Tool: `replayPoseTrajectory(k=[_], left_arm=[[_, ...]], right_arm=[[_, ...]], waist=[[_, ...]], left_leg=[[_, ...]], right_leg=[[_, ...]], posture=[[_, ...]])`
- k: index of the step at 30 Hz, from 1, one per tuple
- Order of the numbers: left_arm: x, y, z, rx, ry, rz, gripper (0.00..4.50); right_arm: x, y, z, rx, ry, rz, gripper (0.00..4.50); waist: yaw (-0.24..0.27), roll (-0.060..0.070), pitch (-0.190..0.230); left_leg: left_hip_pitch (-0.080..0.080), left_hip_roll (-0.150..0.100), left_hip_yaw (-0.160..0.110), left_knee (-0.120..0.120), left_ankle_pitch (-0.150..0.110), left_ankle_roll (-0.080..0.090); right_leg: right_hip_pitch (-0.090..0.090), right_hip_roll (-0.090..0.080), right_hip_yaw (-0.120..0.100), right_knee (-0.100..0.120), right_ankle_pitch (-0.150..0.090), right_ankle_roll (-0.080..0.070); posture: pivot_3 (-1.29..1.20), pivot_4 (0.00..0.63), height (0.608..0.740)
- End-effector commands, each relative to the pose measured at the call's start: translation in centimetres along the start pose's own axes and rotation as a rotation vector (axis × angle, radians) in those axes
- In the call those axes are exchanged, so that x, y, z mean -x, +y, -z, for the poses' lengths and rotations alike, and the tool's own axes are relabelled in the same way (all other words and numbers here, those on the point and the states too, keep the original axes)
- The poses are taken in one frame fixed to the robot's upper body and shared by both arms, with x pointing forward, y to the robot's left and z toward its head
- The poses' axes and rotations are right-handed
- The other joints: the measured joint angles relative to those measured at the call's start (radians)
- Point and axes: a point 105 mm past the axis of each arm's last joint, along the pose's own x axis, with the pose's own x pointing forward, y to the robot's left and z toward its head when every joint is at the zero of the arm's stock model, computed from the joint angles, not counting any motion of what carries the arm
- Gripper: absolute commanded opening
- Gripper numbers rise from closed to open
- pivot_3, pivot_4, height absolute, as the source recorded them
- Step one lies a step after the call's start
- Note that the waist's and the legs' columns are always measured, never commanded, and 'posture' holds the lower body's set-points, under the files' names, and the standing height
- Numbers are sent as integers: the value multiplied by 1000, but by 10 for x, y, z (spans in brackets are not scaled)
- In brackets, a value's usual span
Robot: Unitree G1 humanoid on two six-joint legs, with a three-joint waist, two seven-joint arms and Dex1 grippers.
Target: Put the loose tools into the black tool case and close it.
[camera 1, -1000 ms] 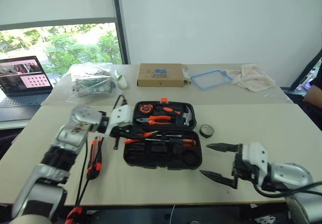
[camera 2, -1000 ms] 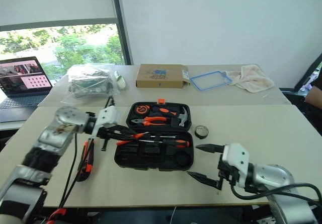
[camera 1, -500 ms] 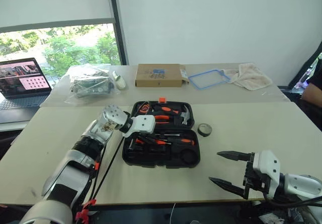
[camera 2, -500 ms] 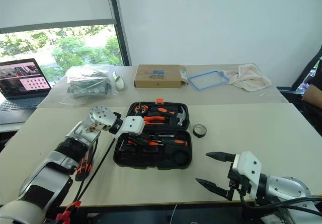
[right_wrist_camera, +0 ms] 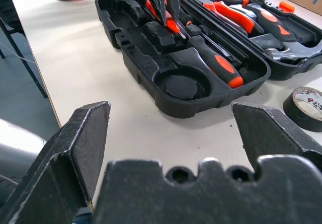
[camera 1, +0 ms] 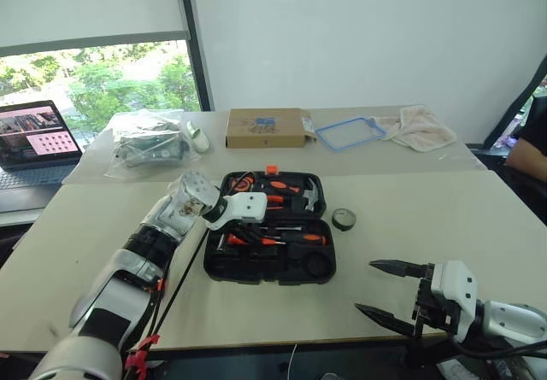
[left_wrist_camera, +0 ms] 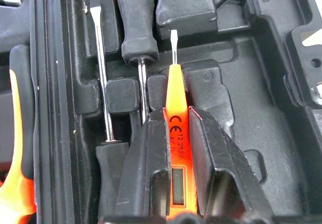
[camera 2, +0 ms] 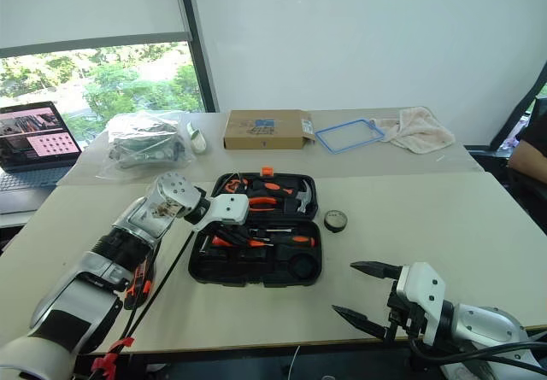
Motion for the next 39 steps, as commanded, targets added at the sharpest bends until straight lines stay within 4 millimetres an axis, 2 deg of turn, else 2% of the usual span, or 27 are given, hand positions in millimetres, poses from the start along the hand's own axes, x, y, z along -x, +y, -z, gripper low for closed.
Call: replayPoseTrajectory(k=[1,6,9,13,18,22,27,31,34,37,39], left_arm=[[12,0,8,29,31,-39,220],[20,5,-11,1,-62,-82,220],[23,7,-15,-2,-82,-106,220],[26,3,-6,-5,-55,-92,220],[18,-3,4,14,-30,-71,220],[13,-5,22,40,66,-78,220],[16,-10,22,61,78,-49,220],[18,-11,19,55,80,-49,220],[18,-6,8,66,16,-82,220],[33,-2,-9,75,-78,-94,220],[39,-1,-4,65,-51,-106,220]], right_arm=[[-1,-1,-8,35,-36,1,4500],[-3,0,-8,33,-42,0,4500],[-3,1,-9,31,-45,-3,4500],[-6,0,-11,30,-52,-11,4500],[-9,-2,-12,34,-57,-19,4500],[-9,-3,-14,40,-62,-24,4500],[-10,-2,-15,41,-62,-27,4500],[-12,-3,-16,42,-65,-28,4500],[-14,-3,-17,43,-69,-28,4500],[-14,-3,-18,43,-72,-28,4500],[-15,-3,-19,43,-72,-28,4500]], waist=[[-2,0,0],[0,0,0],[4,0,0],[5,0,0],[2,0,0],[0,0,0],[-3,0,0],[-6,0,0],[-1,0,0],[3,0,0],[4,0,0]], left_leg=[[0,0,0,0,0,0],[0,-1,1,0,0,0],[0,-1,1,0,0,0],[0,-1,1,0,0,0],[1,-1,2,0,0,0],[1,-1,3,0,0,0],[3,0,5,0,0,0],[4,0,5,-1,0,0],[4,0,5,-1,0,0],[4,-1,5,-1,0,0],[3,-1,5,-1,0,0]], right_leg=[[-1,1,3,1,0,0],[-3,1,5,5,0,0],[-3,1,5,5,0,0],[-3,1,5,5,0,0],[-3,1,6,5,0,0],[-3,1,7,5,0,0],[-3,3,12,6,0,0],[-3,3,13,6,0,0],[-3,3,12,7,0,0],[-4,3,12,6,0,0],[-4,3,12,6,0,0]], posture=[[0,150,740],[0,150,740],[0,150,740],[0,150,740],[0,150,740],[0,150,740],[0,150,740],[0,150,740],[0,150,740],[0,150,740],[0,150,740]])
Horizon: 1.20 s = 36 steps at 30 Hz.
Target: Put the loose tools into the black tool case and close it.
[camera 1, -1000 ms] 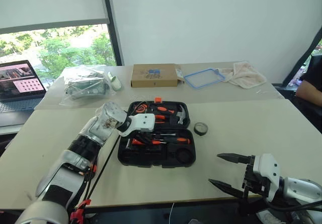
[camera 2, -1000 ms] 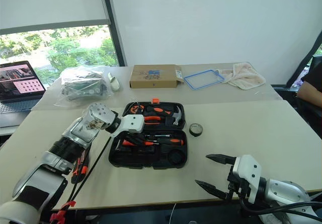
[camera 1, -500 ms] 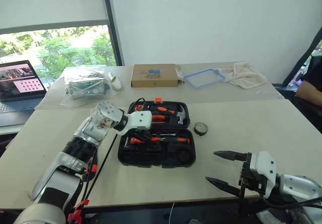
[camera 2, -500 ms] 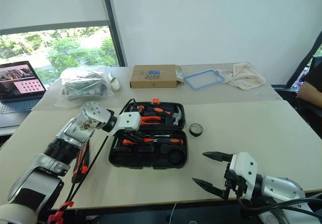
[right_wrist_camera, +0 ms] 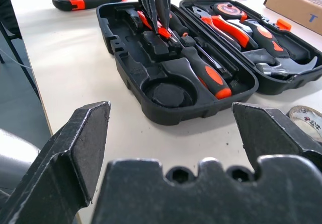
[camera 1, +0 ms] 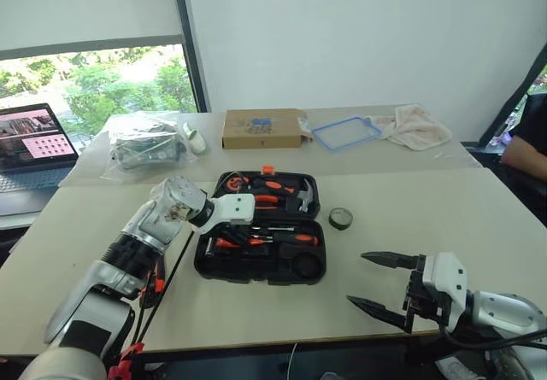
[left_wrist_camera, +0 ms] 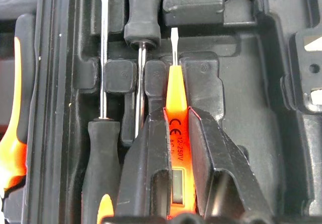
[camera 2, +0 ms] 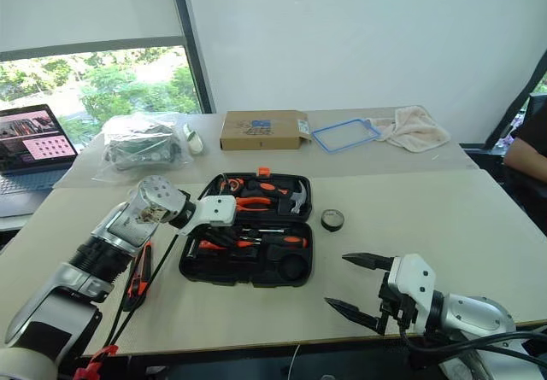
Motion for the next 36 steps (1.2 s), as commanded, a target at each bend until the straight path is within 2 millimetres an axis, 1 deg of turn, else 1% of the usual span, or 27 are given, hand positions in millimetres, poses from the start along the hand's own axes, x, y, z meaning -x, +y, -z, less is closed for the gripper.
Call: replayPoseTrajectory(k=[1,3,5,9,12,18,20,23,24,25,26,27,31,36], left_arm=[[20,7,-2,-54,11,-47,220],[21,6,4,-59,29,-45,220],[21,6,6,-61,32,-39,220],[10,0,6,-81,44,-11,220],[2,0,14,-77,90,-10,220],[-5,-3,23,-54,139,8,220],[-8,0,25,-46,150,-12,220],[-10,1,25,-29,147,-19,220],[-9,-4,22,-26,129,16,220],[-8,-8,19,-17,110,42,1126],[-7,-11,16,-12,84,62,1344],[-5,-14,12,-18,65,73,1711],[7,-3,0,-60,3,-9,3136],[24,3,-12,-62,-78,-69,3136]], right_arm=[[-2,1,-9,16,-29,-10,4500],[-3,1,-9,16,-30,-10,4500],[-3,0,-9,15,-31,-10,4500],[-5,0,-10,18,-37,-14,4500],[-6,-2,-10,23,-38,-15,4500],[-5,-3,-10,27,-38,-12,4500],[-5,-2,-10,27,-38,-11,4500],[-4,-1,-10,25,-39,-9,4500],[-4,-1,-10,24,-38,-7,4500],[-3,0,-10,23,-38,-7,4500],[-3,0,-10,21,-37,-6,4500],[-3,0,-9,20,-36,-5,4500],[-2,0,-9,18,-35,-6,4500],[-2,0,-8,15,-33,-9,4500]], waist=[[0,0,0],[0,0,0],[1,0,0],[1,0,0],[2,0,0],[1,0,0],[1,0,0],[2,0,0],[3,0,0],[3,0,0],[2,0,0],[0,0,0],[-1,0,0],[4,-1,0]], left_leg=[[0,0,0,0,0,0],[0,0,0,0,0,0],[0,0,0,0,0,0],[0,0,0,0,0,0],[0,0,0,0,0,0],[0,0,0,0,0,0],[0,0,0,0,0,0],[1,0,0,0,0,0],[1,0,0,0,0,0],[2,0,0,0,0,0],[2,0,1,0,0,0],[2,0,1,0,0,0],[1,0,0,-1,-1,1],[0,-1,0,0,-1,1]], right_leg=[[0,0,0,0,0,0],[0,0,0,0,0,0],[0,0,0,0,0,0],[0,0,0,0,0,0],[0,0,0,0,0,0],[0,0,0,0,0,0],[0,0,0,0,0,0],[1,0,0,0,0,0],[1,0,0,0,0,0],[2,0,0,0,0,0],[2,0,0,0,0,0],[2,0,0,0,0,0],[0,0,1,0,0,0],[0,0,0,-1,0,1]], posture=[[0,150,740],[0,150,740],[0,150,740],[0,150,740],[0,150,740],[0,150,740],[0,150,740],[0,150,740],[0,150,740],[0,150,740],[0,150,740],[0,150,740],[0,150,740],[0,150,740]])
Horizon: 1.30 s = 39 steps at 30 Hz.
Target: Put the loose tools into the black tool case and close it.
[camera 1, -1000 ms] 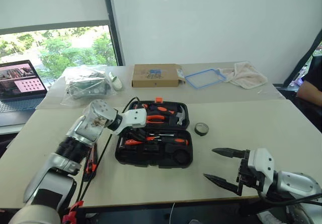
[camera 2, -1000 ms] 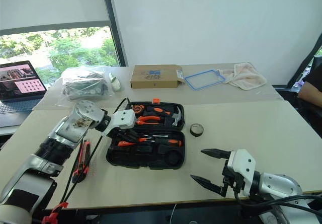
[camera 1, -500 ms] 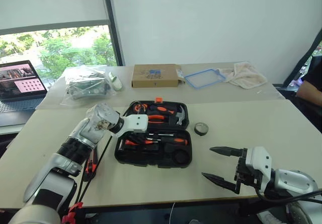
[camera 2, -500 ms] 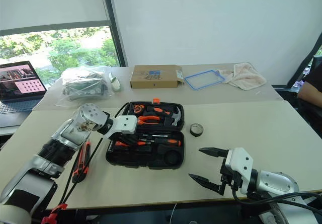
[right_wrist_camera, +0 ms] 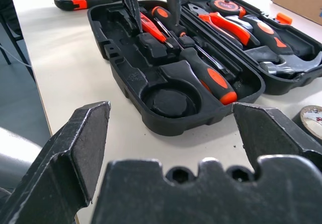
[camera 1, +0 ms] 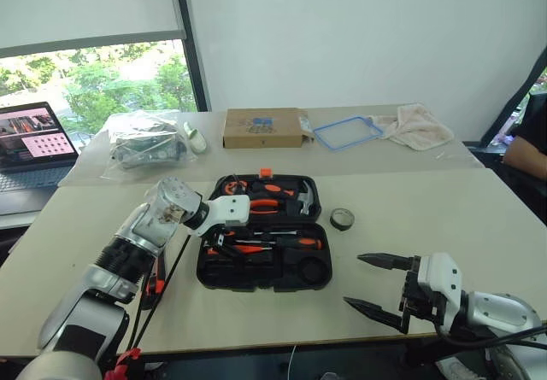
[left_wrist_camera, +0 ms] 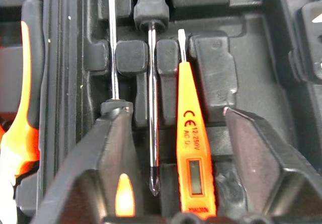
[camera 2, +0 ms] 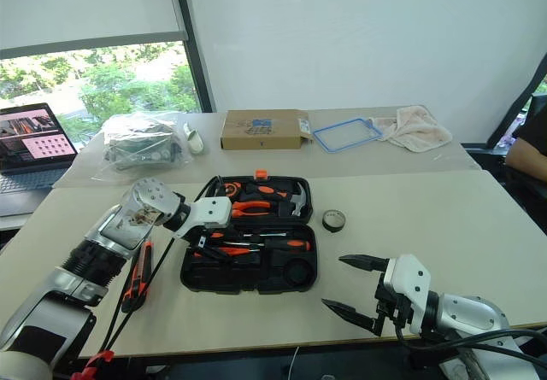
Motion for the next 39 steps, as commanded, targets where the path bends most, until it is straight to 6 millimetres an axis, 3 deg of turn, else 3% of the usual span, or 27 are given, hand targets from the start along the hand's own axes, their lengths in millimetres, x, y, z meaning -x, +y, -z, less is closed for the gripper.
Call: replayPoseTrajectory(k=[1,4,10,11,14,39], left_arm=[[19,7,-14,-22,-91,-66,3136],[25,3,-9,-1,-124,-69,3136],[26,-5,7,76,-162,-89,1447],[25,-5,11,98,-167,-106,933],[15,-9,18,143,-174,-111,47],[-27,-33,56,161,19,-74,47]], right_arm=[[1,-3,-10,33,-35,7,4500],[-1,-4,-11,36,-40,10,4500],[-3,-4,-13,38,-48,9,4500],[-4,-5,-13,41,-50,8,4500],[-6,-7,-14,47,-58,4,4500],[-11,-8,-15,47,-73,8,4500]], waist=[[0,0,0],[-3,0,0],[-4,0,0],[-4,0,0],[-2,0,0],[-3,0,-1]], left_leg=[[0,0,0,0,0,0],[0,0,0,0,0,0],[1,0,0,0,0,0],[1,0,0,0,0,0],[1,0,0,0,0,0],[4,0,1,0,0,0]], right_leg=[[0,0,0,0,0,0],[0,0,0,0,0,0],[0,0,1,1,0,0],[0,0,1,1,0,0],[0,0,1,1,0,0],[3,0,2,1,0,0]], posture=[[0,150,740],[0,150,740],[0,150,740],[0,150,740],[0,150,740],[0,150,740]])
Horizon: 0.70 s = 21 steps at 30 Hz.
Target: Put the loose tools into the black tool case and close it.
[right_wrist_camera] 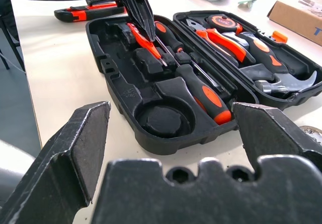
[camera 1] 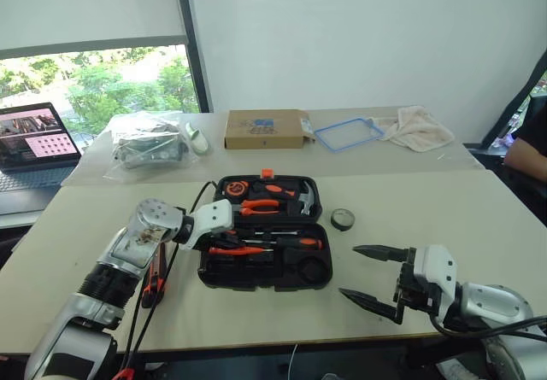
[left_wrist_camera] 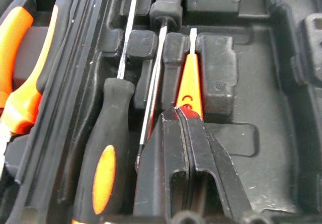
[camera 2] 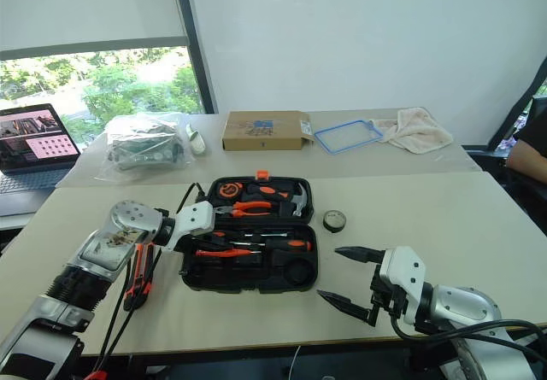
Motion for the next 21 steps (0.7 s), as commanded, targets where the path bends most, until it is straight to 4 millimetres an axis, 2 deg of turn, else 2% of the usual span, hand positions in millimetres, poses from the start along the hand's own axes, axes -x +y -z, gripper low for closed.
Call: replayPoseTrajectory(k=[1,7,13,18,21], left_arm=[[-15,-19,22,45,71,51,47],[-8,-19,17,50,5,4,47],[8,-6,0,25,-131,-82,47],[11,-3,-10,46,-193,-94,47],[11,-6,-7,49,-181,-78,47]], right_arm=[[-1,-2,-8,32,-27,14,4500],[0,-4,-8,35,-26,23,4500],[-1,-6,-7,34,-28,20,4500],[-4,-7,-7,36,-36,12,4500],[-4,-7,-7,36,-39,10,4500]], waist=[[-1,1,-1],[-1,2,-2],[-2,1,-2],[-1,1,-1],[0,1,-1]], left_leg=[[0,0,0,-1,0,0],[7,0,3,-6,0,0],[8,1,7,-10,0,0],[7,1,7,-11,0,0],[7,1,7,-11,0,0]], right_leg=[[0,0,0,0,0,0],[2,0,3,0,0,0],[0,0,4,-1,0,0],[0,0,4,-4,0,0],[1,0,4,-5,0,0]], posture=[[0,150,740],[0,150,740],[0,150,740],[0,150,740],[0,150,740]])
